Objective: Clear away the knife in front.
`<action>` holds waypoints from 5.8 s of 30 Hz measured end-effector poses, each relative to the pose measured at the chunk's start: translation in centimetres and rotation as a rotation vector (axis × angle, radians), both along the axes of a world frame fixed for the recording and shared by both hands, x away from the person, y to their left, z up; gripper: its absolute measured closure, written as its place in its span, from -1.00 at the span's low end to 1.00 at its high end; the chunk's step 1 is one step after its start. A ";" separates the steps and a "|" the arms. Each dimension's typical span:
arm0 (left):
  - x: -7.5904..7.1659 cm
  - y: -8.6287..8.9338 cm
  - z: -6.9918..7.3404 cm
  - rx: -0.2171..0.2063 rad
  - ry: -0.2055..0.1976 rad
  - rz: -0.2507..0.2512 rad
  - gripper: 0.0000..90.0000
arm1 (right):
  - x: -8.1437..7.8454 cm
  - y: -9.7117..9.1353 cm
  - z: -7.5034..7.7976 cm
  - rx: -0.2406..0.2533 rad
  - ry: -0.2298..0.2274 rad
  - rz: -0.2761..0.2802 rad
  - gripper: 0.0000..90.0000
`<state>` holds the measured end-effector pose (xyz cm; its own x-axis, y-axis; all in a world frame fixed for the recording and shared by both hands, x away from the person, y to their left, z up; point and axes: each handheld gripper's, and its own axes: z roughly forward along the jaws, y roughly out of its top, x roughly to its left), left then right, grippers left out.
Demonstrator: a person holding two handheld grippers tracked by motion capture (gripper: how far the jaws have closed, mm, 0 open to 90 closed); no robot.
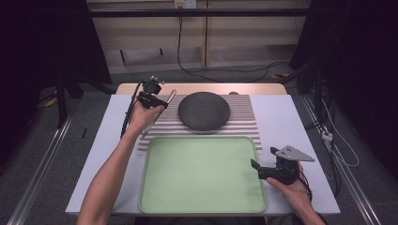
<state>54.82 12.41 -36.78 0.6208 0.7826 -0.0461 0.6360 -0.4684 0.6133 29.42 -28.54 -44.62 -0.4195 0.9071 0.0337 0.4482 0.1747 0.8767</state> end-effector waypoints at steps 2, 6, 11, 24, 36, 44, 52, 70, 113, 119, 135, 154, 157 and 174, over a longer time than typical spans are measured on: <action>-0.4 0.0 0.2 0.007 -0.003 -0.007 0.78 | -0.1 0.0 0.0 0.000 0.002 -0.001 -0.78; -1.3 0.0 0.6 0.009 -0.009 -0.026 0.78 | 0.0 0.1 0.0 -0.001 0.003 0.000 -0.78; -2.7 -0.3 1.3 0.037 -0.009 -0.023 0.78 | -0.1 0.1 0.1 -0.003 -0.002 0.002 -0.78; -5.5 -0.7 2.0 0.013 -0.019 -0.083 0.78 | 0.0 0.1 0.0 -0.005 0.006 0.003 -0.78; -8.7 -1.1 1.8 0.018 -0.005 -0.124 0.78 | 0.1 0.1 -0.1 -0.009 0.009 0.004 -0.77; -10.7 -2.7 0.8 0.038 0.025 -0.165 0.78 | 0.0 0.0 -0.1 -0.005 0.010 0.010 -0.77; -12.2 -3.9 -0.4 0.064 0.073 -0.206 0.78 | -0.2 0.1 0.0 -0.008 0.005 0.016 -0.77; -14.6 -5.4 -3.5 0.116 0.166 -0.272 0.78 | 0.0 0.0 -0.1 -0.004 0.012 0.022 -0.77; -15.4 -2.1 -5.5 -0.016 0.073 -0.248 -0.24 | -0.3 0.3 0.1 -0.021 0.003 0.020 -0.77; -15.5 -2.2 -4.9 -0.050 0.001 -0.244 -0.68 | -0.3 0.3 0.1 -0.021 0.003 0.018 -0.77; -17.4 -5.0 -5.7 -0.048 -0.022 -0.401 0.26 | -0.4 0.2 0.2 -0.014 -0.012 0.015 -0.76; -17.2 -5.6 -7.1 0.012 -0.004 -0.395 1.00 | -0.4 0.3 0.2 -0.017 -0.008 0.019 -0.76; -17.1 -5.6 -7.1 -0.007 0.009 -0.388 1.00 | -0.4 0.3 0.2 -0.019 -0.008 0.019 -0.76; -16.4 -4.7 -6.7 0.042 0.031 -0.358 1.00 | -0.4 0.3 0.2 -0.019 -0.007 0.023 -0.76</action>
